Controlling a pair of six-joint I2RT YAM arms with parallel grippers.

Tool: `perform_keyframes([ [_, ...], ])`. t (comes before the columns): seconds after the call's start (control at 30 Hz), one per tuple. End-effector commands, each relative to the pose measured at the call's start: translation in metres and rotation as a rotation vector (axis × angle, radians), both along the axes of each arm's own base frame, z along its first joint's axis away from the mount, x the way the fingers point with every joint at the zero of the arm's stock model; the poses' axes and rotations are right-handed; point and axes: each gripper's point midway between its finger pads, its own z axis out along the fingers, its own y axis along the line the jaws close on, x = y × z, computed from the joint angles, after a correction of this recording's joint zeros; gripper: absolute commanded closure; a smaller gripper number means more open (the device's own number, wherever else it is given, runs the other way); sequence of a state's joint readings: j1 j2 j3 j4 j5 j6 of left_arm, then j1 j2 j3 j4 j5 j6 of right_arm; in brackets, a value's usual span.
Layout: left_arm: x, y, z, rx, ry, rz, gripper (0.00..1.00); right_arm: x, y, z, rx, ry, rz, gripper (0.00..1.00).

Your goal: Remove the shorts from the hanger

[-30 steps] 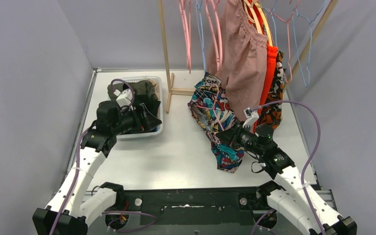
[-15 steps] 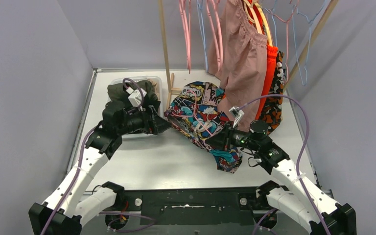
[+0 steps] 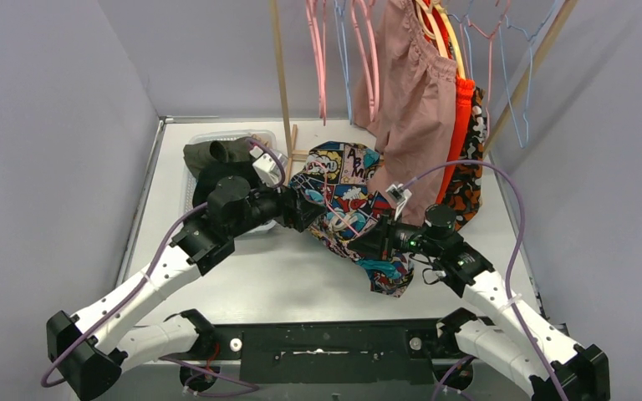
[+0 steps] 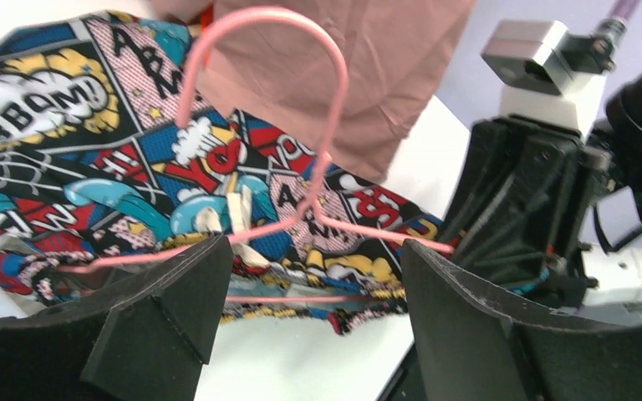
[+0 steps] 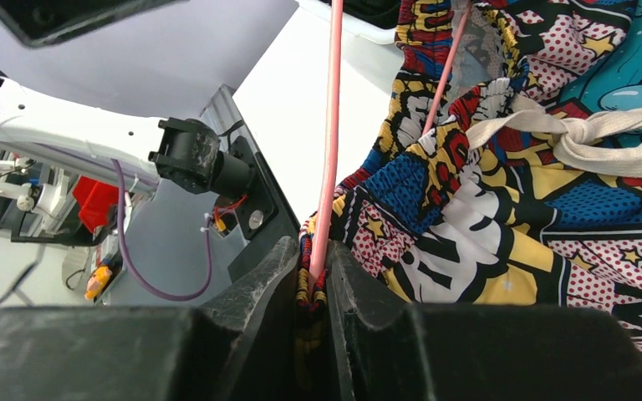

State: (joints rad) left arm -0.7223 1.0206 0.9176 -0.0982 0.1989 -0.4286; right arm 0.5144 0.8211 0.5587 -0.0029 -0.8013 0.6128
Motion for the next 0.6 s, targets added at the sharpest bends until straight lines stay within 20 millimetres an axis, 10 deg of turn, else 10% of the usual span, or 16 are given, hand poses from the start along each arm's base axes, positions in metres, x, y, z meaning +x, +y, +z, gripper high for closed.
perform_keyframes([
  [0.0, 0.03, 0.002, 0.052, -0.105, -0.196, 0.12, 0.28, -0.006, 0.008, 0.05, 0.086, -0.151, 0.058, 1.0],
  [0.57, 0.027, -0.035, 0.045, -0.106, -0.202, -0.061, 0.8, -0.006, 0.007, 0.055, 0.092, -0.158, 0.04, 1.0],
])
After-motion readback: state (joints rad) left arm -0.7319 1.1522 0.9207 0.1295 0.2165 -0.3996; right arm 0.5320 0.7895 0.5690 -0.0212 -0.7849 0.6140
